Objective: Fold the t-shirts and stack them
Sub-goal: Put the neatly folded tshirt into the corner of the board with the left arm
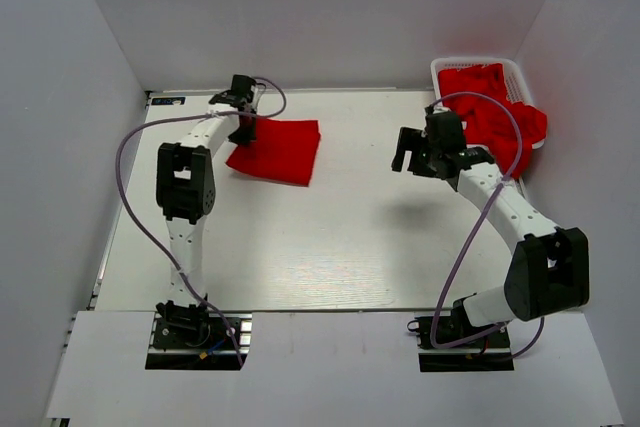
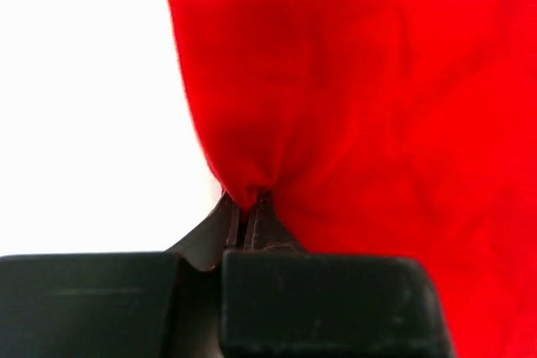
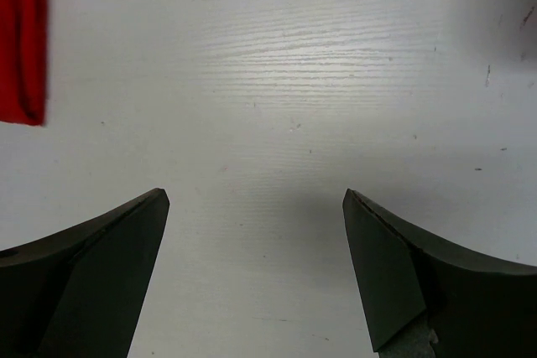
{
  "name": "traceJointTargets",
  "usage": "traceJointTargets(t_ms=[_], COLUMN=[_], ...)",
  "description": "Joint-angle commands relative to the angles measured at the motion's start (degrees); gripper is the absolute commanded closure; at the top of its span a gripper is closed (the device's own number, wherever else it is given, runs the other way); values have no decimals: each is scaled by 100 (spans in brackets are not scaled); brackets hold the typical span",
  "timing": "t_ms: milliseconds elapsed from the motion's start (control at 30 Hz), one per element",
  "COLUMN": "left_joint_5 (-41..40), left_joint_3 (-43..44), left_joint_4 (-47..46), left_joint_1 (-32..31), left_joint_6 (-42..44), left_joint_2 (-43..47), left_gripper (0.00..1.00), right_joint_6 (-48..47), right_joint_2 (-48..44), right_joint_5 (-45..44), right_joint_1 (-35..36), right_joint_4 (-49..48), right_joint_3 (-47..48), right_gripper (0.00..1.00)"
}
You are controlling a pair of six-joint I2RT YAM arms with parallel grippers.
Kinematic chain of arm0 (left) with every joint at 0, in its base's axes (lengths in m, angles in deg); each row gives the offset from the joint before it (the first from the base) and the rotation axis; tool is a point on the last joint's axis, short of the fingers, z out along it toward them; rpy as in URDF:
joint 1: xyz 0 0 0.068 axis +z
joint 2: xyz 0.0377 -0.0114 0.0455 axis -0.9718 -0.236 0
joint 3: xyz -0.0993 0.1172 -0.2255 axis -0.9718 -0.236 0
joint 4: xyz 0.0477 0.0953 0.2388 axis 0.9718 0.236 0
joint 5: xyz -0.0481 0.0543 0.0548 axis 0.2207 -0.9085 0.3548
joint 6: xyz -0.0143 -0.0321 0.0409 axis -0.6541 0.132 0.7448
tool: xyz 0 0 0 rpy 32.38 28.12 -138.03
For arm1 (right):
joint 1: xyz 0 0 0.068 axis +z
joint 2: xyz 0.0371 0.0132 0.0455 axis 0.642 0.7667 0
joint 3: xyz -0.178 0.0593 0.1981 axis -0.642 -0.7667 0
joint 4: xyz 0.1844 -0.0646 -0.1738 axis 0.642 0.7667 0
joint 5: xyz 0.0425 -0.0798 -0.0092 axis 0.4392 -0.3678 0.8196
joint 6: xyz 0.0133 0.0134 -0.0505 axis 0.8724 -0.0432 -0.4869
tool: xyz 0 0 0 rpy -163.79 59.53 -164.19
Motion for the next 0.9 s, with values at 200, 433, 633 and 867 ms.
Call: traceJointTargets(t_ms=[200,433,633,867], left_joint_5=[-1614,-1948,-2204,-2265], left_joint_3=[1569,2317,2712,2704], left_joint_4=[-178,-1055,-2119,-2806], left_joint_1=[899,1541,1770,1893], left_joint_6=[1226,1788,2579,3108], left_joint_2=[-620,-1192,-1596,-1710], left_gripper=[100,100,100,100], right_joint_6=[-291,-309,-133,-98], right_joint_2=[542,1412,1896,2168], right_joint_5=[-190,-147,266,275], right_joint_1=[-32,-32,-58,-32], right_joint_4=[33,-29,-143,-55], right_joint_3=[895,1589,1941,2047], right_gripper=[10,10,10,10])
